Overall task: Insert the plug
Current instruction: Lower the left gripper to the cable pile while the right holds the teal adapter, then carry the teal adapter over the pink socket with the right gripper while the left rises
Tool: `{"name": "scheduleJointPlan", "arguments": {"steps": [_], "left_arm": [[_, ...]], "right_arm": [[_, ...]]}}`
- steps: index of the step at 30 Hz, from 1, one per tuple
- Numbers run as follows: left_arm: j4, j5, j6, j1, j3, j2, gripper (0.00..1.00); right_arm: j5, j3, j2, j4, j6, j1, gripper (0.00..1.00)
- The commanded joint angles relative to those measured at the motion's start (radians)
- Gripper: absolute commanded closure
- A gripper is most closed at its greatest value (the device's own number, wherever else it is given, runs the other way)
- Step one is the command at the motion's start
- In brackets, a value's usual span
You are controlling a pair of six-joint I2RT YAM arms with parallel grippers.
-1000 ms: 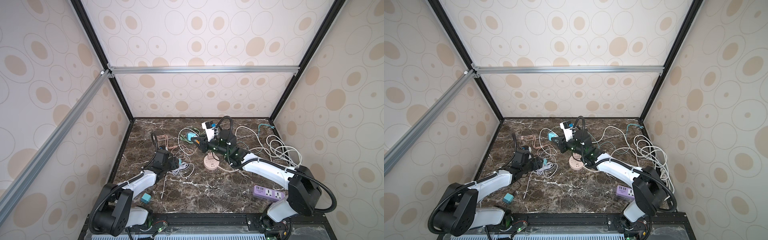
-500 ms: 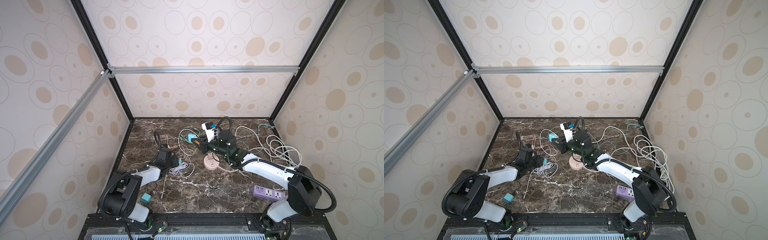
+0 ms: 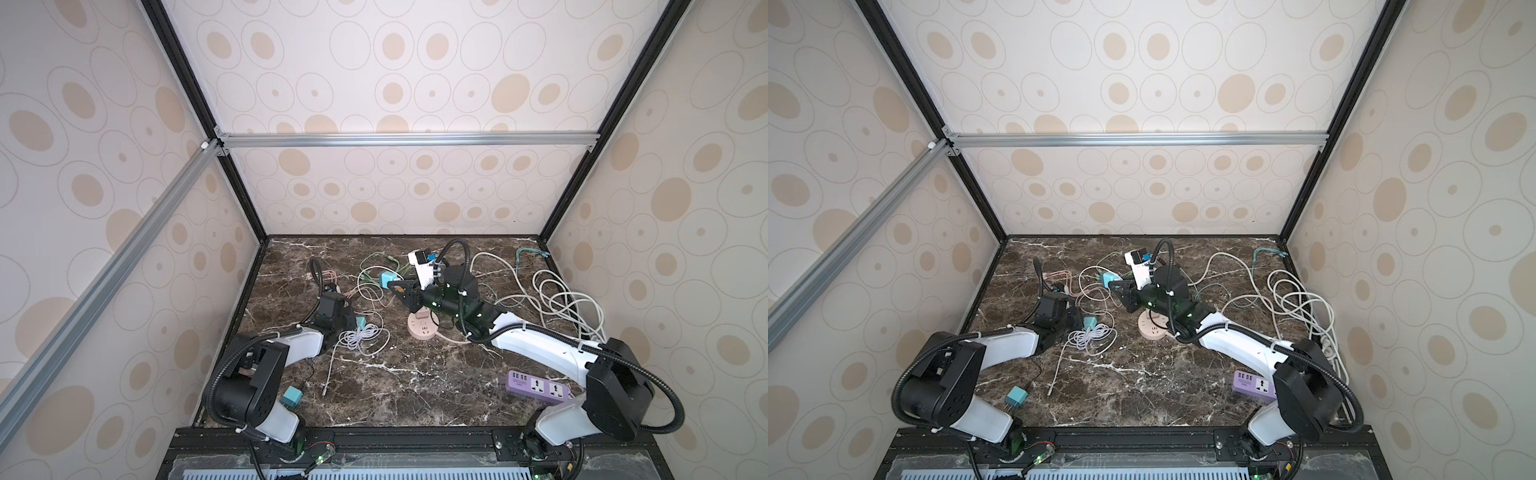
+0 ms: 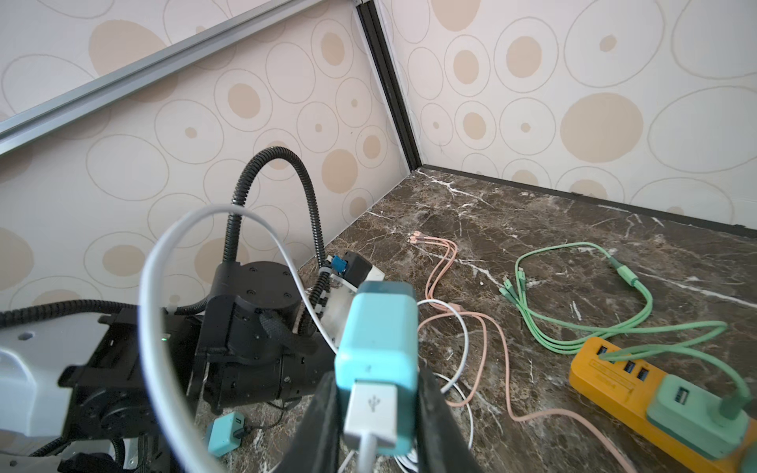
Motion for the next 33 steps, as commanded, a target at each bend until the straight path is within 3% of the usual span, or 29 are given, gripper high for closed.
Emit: {"name": "scheduleJointPlan", "arguments": {"steps": [1,7,12,15,20,26,33], "left_arm": [[-0.108,-0.112,0.002,0.002,0.000,-0.154,1.00],[-0.333,-0.179,-0.058,-0.016,0.016,-0.469,1.00],[-0.501,-0.237,-0.064,-0.020,0.122,-0.600,1.00],[-0.554,-0.238,-0.038,-0.022,0.220,-0.609,1.00],[-0.547,-0.122,-0.033,-0.048,0.365,-0.558,1.00],[-0.560,-0.136,0.040,-0.158,0.591,-0.457,1.00],[-0.541,-0.084,0.090,-0.165,0.729,-0.489,1.00]], "right_arm": [[0.003,-0.039,-0.090,0.004,-0.048,-0.023,1.00],[-0.126,-0.094,-0.204,-0.189,-0.280,-0.100,1.00],[-0.185,-0.018,-0.226,-0.602,-0.606,-0.161,1.00],[-0.204,0.024,-0.214,-0.756,-0.701,-0.197,1.00],[-0.205,0.085,-0.154,-1.000,-0.909,-0.203,1.00],[-0.149,0.155,-0.039,-1.151,-1.136,-0.201,1.00],[-0.100,0.334,0.142,-1.329,-1.329,-0.201,1.00]]}}
